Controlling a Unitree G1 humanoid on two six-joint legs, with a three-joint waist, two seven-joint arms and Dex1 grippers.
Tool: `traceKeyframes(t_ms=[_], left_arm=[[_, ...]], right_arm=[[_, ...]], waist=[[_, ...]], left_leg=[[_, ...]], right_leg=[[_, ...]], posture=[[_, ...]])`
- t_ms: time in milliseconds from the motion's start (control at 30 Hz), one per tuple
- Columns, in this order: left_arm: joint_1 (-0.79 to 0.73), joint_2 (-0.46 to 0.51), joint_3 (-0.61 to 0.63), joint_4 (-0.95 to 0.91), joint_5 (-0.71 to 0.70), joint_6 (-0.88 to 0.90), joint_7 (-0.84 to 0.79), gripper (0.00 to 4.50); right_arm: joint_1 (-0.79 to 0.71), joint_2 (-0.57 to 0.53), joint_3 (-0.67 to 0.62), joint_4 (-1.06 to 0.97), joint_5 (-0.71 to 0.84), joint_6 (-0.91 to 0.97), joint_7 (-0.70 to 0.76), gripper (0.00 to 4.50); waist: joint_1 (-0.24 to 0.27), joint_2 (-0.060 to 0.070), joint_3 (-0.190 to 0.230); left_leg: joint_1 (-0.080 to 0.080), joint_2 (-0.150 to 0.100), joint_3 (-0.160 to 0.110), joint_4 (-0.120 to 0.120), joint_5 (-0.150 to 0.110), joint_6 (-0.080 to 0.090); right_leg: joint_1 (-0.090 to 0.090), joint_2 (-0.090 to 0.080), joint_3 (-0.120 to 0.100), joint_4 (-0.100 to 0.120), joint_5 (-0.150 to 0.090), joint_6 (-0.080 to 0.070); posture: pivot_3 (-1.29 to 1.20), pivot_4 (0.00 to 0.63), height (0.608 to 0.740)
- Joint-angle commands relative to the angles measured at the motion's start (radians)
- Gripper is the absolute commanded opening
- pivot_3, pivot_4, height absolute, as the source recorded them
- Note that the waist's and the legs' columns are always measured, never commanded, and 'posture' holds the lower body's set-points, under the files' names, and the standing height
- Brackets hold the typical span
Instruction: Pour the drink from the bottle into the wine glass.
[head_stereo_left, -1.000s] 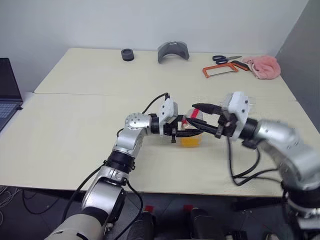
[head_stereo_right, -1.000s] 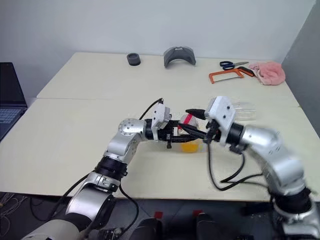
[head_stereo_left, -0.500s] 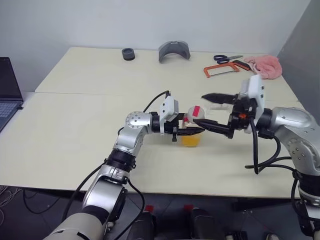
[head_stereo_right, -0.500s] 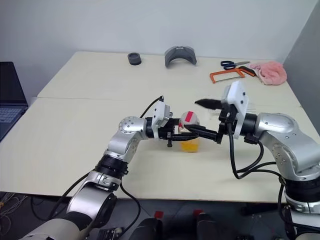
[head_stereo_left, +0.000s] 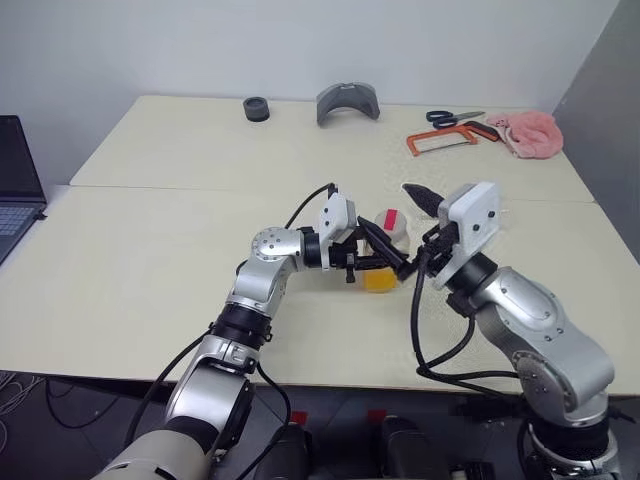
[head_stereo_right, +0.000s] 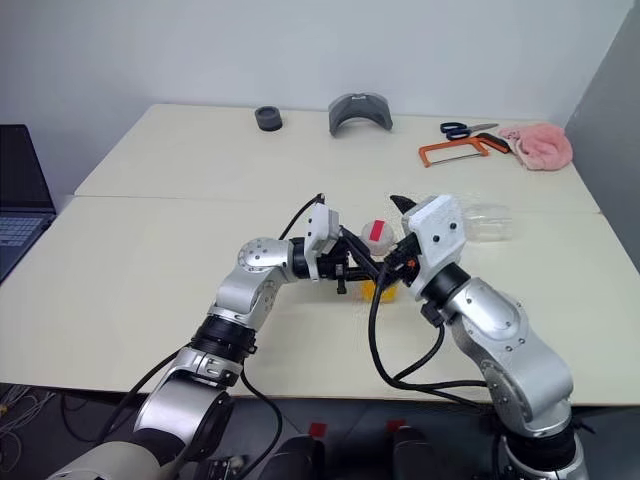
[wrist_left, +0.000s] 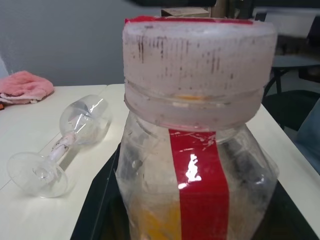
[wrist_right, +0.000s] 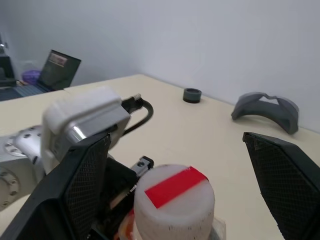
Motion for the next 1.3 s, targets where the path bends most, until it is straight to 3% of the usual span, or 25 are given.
traceKeyframes(t_ms=[33, 167, 200, 267, 467, 500, 633, 700, 800, 900, 1000, 1033, 1200, 1300], left_arm=[[-0.025, -0.013, 0.005, -0.027, -0.010, -0.020, 0.007, 1.71], [-0.024, -0.014, 0.006, -0.029, -0.009, -0.021, 0.008, 1.71], [-0.022, -0.013, 0.007, -0.029, -0.008, -0.021, 0.009, 1.71], [-0.019, -0.011, 0.008, -0.033, -0.008, -0.020, 0.010, 1.71], [-0.015, -0.005, 0.006, -0.037, -0.009, -0.018, 0.011, 1.71], [-0.015, -0.003, 0.005, -0.036, -0.009, -0.017, 0.009, 1.71], [-0.019, 0.010, -0.002, -0.033, -0.012, -0.008, -0.021, 1.71], [-0.025, 0.022, -0.009, -0.033, -0.015, 0.001, -0.057, 1.71], [-0.036, 0.033, -0.012, -0.024, -0.016, 0.003, -0.089, 1.70], [-0.046, 0.032, -0.003, -0.017, -0.016, 0.001, -0.081, 1.70], [-0.042, 0.028, 0.004, -0.025, -0.019, 0.005, -0.066, 1.70], [-0.037, 0.029, 0.004, -0.032, -0.020, 0.007, -0.064, 1.70], [-0.019, 0.036, 0.000, -0.057, -0.027, 0.021, -0.057, 1.70], [-0.017, 0.039, 0.000, -0.059, -0.028, 0.025, -0.057, 1.70]], right_arm=[[0.010, -0.014, -0.004, -0.011, -0.033, -0.026, 0.006, 4.50], [0.017, -0.008, -0.014, -0.006, -0.038, -0.019, 0.011, 4.50], [0.017, 0.000, -0.020, -0.002, -0.034, -0.019, 0.010, 4.33], [0.017, 0.014, -0.027, 0.002, -0.025, -0.025, 0.015, 3.91], [0.017, 0.019, -0.036, 0.012, 0.003, -0.050, 0.076, 1.88], [0.015, 0.009, -0.037, 0.017, 0.016, -0.057, 0.105, 1.86], [-0.013, -0.100, -0.037, 0.078, 0.074, -0.128, 0.327, 1.86], [-0.072, -0.199, -0.062, 0.163, 0.133, -0.154, 0.512, 1.86], [-0.162, -0.295, -0.085, 0.279, 0.208, -0.136, 0.678, 1.86], [-0.197, -0.325, -0.089, 0.316, 0.249, -0.102, 0.720, 1.86], [-0.184, -0.288, -0.107, 0.322, 0.220, -0.133, 0.652, 1.86], [-0.177, -0.279, -0.114, 0.319, 0.209, -0.141, 0.634, 2.61], [-0.120, -0.262, -0.154, 0.229, 0.215, -0.120, 0.546, 4.36], [-0.089, -0.242, -0.160, 0.167, 0.210, -0.103, 0.474, 4.37]], waist=[[0.000, 0.000, 0.000], [-0.001, 0.000, 0.000], [-0.001, 0.000, 0.000], [-0.001, 0.000, 0.000], [-0.001, 0.000, 0.000], [-0.001, 0.000, 0.000], [-0.001, 0.000, 0.000], [-0.001, 0.000, 0.000], [-0.001, 0.000, 0.000], [-0.001, 0.000, 0.000], [0.000, 0.000, 0.000], [-0.001, 0.000, 0.000], [0.001, 0.000, 0.000], [0.001, 0.000, 0.000]], left_leg=[[0.000, 0.000, 0.000, 0.000, 0.000, 0.000], [0.000, 0.000, 0.000, 0.000, 0.000, 0.001], [0.000, 0.000, 0.000, 0.000, 0.000, 0.001], [0.000, 0.000, 0.000, 0.000, 0.000, 0.001], [0.000, 0.000, 0.000, 0.000, 0.000, 0.001], [0.000, 0.000, 0.000, 0.000, 0.000, 0.001], [0.000, -0.001, 0.002, 0.000, 0.000, 0.001], [0.000, -0.001, 0.003, 0.000, -0.001, 0.001], [0.001, -0.001, 0.005, 0.000, -0.001, 0.001], [0.001, -0.001, 0.005, 0.000, -0.001, 0.001], [0.000, 0.000, 0.004, 0.000, -0.001, 0.001], [0.000, 0.000, 0.004, 0.000, -0.001, 0.001], [0.000, 0.001, 0.003, 0.000, -0.001, 0.001], [0.000, 0.001, 0.002, 0.000, -0.001, 0.001]], right_leg=[[0.000, 0.000, 0.000, 0.000, 0.000, 0.000], [0.000, 0.001, 0.000, 0.000, 0.000, 0.000], [0.000, 0.001, 0.000, 0.000, 0.000, 0.000], [0.000, 0.001, 0.000, 0.000, 0.000, 0.000], [0.000, 0.001, 0.000, 0.000, 0.000, 0.000], [0.000, 0.001, 0.000, 0.000, 0.000, 0.000], [0.000, 0.001, 0.000, 0.000, 0.000, 0.000], [0.000, 0.001, 0.000, 0.000, 0.000, 0.000], [0.001, 0.002, -0.001, -0.001, 0.000, 0.000], [0.001, 0.003, -0.001, -0.001, 0.000, 0.000], [0.001, 0.002, -0.001, -0.001, 0.000, 0.000], [0.001, 0.002, -0.001, -0.001, 0.000, 0.000], [0.001, 0.001, -0.001, -0.001, 0.000, 0.000], [0.001, 0.000, -0.001, -0.001, 0.000, 0.000]], posture=[[0.00, 0.150, 0.740], [0.00, 0.150, 0.740], [0.00, 0.150, 0.740], [0.00, 0.150, 0.740], [0.00, 0.150, 0.740], [0.00, 0.150, 0.740], [0.00, 0.150, 0.740], [0.00, 0.150, 0.740], [0.00, 0.150, 0.740], [0.00, 0.150, 0.740], [0.00, 0.150, 0.740], [0.00, 0.150, 0.740], [0.00, 0.150, 0.740], [0.00, 0.150, 0.740]])
